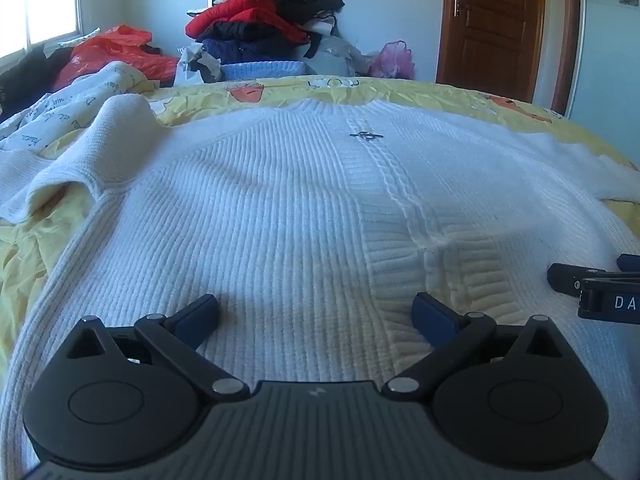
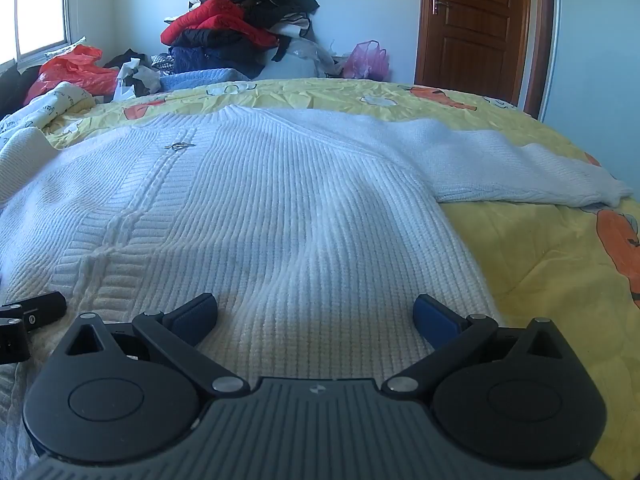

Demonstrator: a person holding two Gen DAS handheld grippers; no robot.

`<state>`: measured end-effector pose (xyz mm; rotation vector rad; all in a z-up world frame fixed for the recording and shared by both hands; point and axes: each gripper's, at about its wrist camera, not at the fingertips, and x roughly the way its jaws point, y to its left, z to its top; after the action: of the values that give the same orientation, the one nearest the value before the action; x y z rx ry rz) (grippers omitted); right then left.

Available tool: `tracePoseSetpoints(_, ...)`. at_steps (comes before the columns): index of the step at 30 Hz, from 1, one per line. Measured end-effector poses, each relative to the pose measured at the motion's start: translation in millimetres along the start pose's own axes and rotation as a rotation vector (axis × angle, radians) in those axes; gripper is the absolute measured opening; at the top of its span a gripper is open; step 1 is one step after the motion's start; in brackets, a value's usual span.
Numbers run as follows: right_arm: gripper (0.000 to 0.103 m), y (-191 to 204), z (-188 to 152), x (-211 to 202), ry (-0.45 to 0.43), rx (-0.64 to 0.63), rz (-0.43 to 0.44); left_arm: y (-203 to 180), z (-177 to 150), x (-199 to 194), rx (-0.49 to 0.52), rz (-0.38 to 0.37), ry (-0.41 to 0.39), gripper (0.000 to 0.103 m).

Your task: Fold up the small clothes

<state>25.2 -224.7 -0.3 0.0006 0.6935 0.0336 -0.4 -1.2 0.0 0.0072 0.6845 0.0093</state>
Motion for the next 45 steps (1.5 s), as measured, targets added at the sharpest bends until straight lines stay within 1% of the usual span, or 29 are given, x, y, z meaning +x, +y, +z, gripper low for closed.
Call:
tracePoseSetpoints(19, 0.102, 0.2, -0.9, 0.7, 0.0, 0.004, 0.002, -0.9, -0.2, -0.6, 0.0, -0.002, -0.002, 0.103)
tracePoseSetpoints(34, 0.102, 0.6, 0.2, 2.4, 0.001, 0.002, -0.004, 6.0, -0.1, -1.9, -0.033, -0.038, -0.017, 0.103)
tracePoseSetpoints(39, 0.102, 0.7, -0.6, 2.0, 0.0, 0.002, -0.004, 6.5, -0.1, -2.5, -0.029, -0.037, -0.015, 0.103)
tracePoseSetpoints(45, 0.102, 0.3, -0.6, 1.7, -0.002, 0.004, -0.002, 2.2, 0.5, -0.9, -0.004, -0.012, -0.007, 0.103)
